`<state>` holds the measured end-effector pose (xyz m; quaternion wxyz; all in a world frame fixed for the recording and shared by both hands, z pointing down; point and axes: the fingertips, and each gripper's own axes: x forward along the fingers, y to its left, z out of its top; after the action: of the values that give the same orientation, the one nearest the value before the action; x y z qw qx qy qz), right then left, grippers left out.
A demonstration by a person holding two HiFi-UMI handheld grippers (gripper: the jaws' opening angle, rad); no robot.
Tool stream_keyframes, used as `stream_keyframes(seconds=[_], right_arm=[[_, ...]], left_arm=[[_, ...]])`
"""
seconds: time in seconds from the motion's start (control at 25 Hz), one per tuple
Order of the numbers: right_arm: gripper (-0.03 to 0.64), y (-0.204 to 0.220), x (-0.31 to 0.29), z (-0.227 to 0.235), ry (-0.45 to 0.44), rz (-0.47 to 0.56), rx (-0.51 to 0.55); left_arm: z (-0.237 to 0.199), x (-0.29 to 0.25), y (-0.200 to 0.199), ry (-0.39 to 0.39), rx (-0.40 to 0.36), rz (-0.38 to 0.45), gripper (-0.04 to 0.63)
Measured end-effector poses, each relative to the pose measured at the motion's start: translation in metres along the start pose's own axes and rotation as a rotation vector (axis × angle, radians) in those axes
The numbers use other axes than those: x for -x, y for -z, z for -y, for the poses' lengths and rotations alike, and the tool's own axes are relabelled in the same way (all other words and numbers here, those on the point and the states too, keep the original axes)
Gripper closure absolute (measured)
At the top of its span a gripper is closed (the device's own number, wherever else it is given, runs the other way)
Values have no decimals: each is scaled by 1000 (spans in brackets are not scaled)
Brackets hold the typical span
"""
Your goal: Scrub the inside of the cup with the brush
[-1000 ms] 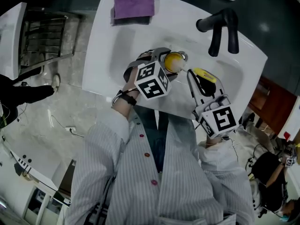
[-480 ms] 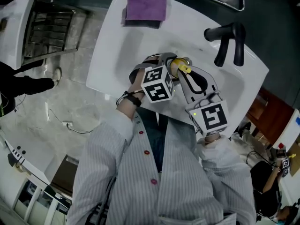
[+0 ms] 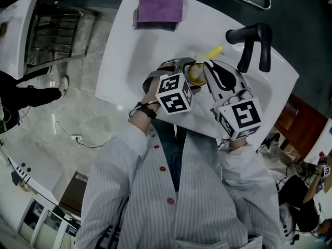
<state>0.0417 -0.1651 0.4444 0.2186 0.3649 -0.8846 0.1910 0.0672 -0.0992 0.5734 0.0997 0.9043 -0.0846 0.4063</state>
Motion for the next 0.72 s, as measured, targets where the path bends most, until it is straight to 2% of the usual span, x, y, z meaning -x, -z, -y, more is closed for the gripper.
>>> stream_keyframes(seconds=[0.48,0.72], right_arm=[[558,20,41,3,53,30,-78],[558,31,56,2,69,31,-102]], left_arm=[[6,-1,-1,-30,-56,-21,210],[7,-3,-2,-32,-58,-22,210]])
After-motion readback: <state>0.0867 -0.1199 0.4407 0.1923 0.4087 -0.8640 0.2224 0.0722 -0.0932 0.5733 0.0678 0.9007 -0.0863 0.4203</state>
